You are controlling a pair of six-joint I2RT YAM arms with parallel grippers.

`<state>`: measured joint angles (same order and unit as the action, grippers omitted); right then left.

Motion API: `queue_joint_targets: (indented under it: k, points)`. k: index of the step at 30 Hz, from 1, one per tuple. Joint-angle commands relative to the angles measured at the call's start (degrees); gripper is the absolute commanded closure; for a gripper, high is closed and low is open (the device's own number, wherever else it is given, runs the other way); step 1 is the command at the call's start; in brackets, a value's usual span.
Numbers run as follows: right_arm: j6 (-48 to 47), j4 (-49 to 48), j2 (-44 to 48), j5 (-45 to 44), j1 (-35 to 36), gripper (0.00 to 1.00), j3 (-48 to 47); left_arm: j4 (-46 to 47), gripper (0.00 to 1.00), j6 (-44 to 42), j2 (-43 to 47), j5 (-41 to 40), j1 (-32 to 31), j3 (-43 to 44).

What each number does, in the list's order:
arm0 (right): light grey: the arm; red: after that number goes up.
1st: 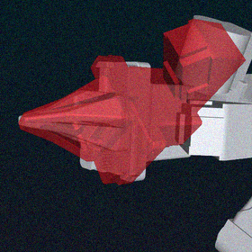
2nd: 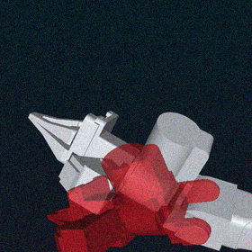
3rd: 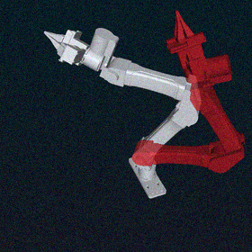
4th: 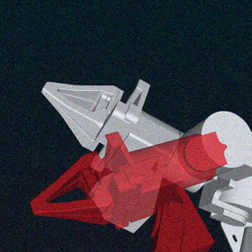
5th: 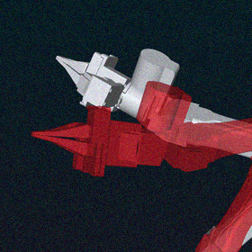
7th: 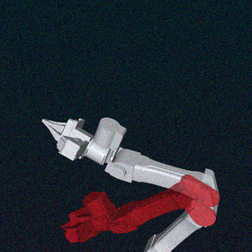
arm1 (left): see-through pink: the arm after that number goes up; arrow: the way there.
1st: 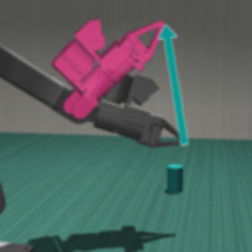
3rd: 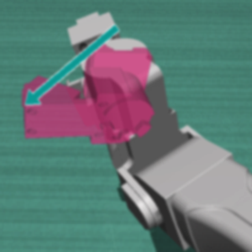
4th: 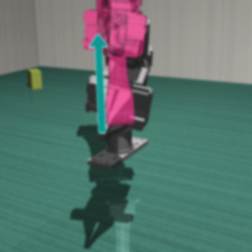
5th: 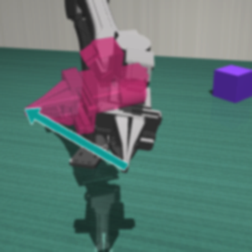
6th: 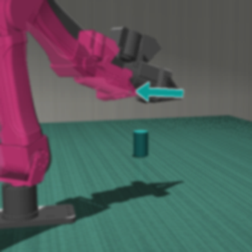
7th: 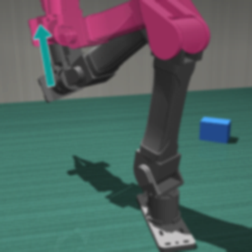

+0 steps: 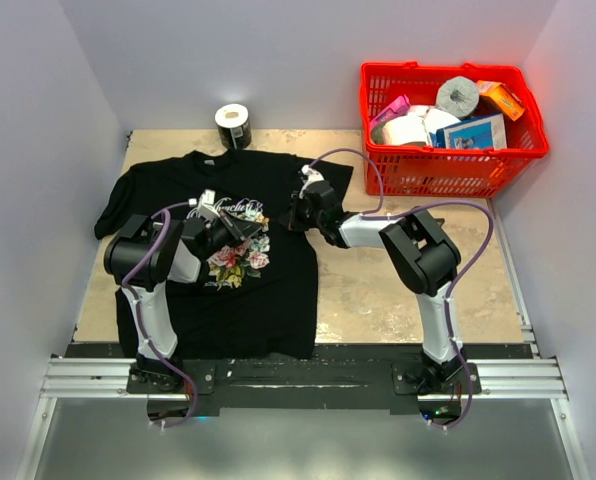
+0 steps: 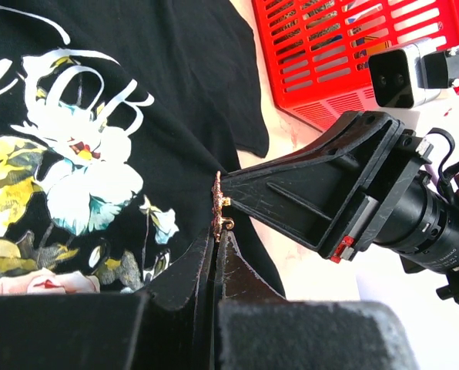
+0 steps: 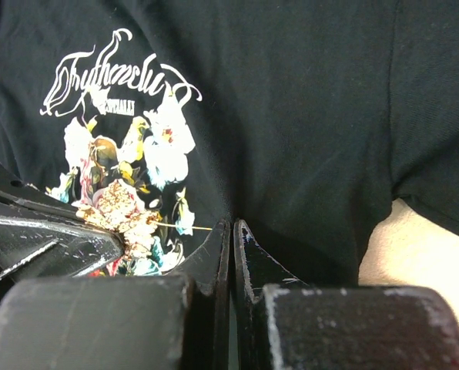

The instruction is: Pin the brooch onto the clothing

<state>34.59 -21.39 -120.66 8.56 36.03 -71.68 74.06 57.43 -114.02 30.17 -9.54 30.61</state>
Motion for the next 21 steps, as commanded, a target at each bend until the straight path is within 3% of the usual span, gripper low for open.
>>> queue_joint_targets:
  k: [1,21]
  points:
    - [0.83,-2.52,3.33,1.64,0.09,1.0,0.05,12.07,1.0,-1.97,-1.21,-1.17,-0.74,2.08]
    - [0.92,-2.34,3.77,1.99,0.0,1.0,0.23,8.99,1.0,-4.87,0.02,-2.57,-0.83,2.88]
